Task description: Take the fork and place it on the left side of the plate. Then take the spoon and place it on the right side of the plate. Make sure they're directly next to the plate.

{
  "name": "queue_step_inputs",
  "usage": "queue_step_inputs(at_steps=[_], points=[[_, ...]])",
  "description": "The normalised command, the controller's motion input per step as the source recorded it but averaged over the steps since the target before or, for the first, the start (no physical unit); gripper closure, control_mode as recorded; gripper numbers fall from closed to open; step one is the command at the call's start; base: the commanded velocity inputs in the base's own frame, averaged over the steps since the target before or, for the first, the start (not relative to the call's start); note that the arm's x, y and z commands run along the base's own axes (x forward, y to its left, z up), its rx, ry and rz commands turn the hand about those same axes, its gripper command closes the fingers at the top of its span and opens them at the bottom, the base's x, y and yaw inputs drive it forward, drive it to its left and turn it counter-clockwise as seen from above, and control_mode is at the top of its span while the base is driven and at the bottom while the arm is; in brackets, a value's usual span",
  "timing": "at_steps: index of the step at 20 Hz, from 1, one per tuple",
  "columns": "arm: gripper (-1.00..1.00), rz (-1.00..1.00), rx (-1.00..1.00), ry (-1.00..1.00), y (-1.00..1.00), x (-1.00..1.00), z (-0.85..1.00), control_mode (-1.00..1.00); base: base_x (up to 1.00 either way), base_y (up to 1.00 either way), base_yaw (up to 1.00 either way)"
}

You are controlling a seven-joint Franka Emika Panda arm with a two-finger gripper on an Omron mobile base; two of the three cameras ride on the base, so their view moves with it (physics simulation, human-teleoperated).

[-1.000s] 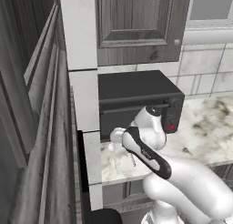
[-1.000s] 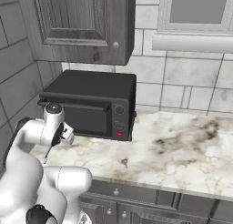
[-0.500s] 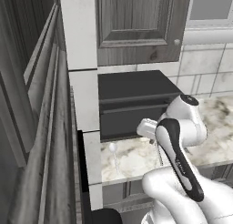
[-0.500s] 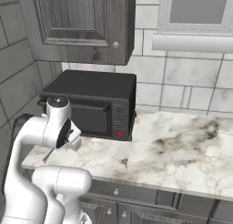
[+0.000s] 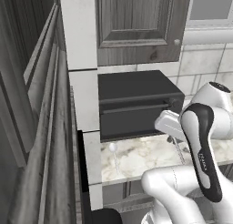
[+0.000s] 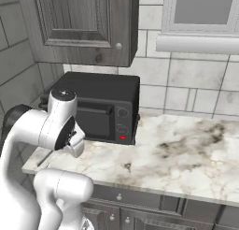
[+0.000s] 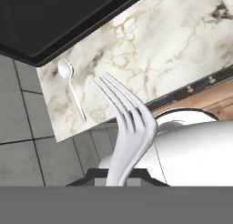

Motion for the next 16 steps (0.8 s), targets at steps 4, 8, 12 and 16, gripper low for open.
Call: queue_step_inputs(at_steps=[4, 8, 12, 16], points=[[1.00, 0.00, -0.07, 0.14, 0.00, -0.63, 0.16, -1.00, 0.00, 0.00, 0.00], [1.00, 0.00, -0.15, 0.09, 0.00, -0.69, 0.11, -1.00, 0.00, 0.00, 0.00], [1.00, 0.00, -0.16, 0.03, 0.00, -0.31, -0.01, -1.00, 0.00, 0.00, 0.00], [1.00, 0.00, -0.16, 0.00, 0.00, 0.00, -0.17, -1.00, 0.00, 0.00, 0.00]])
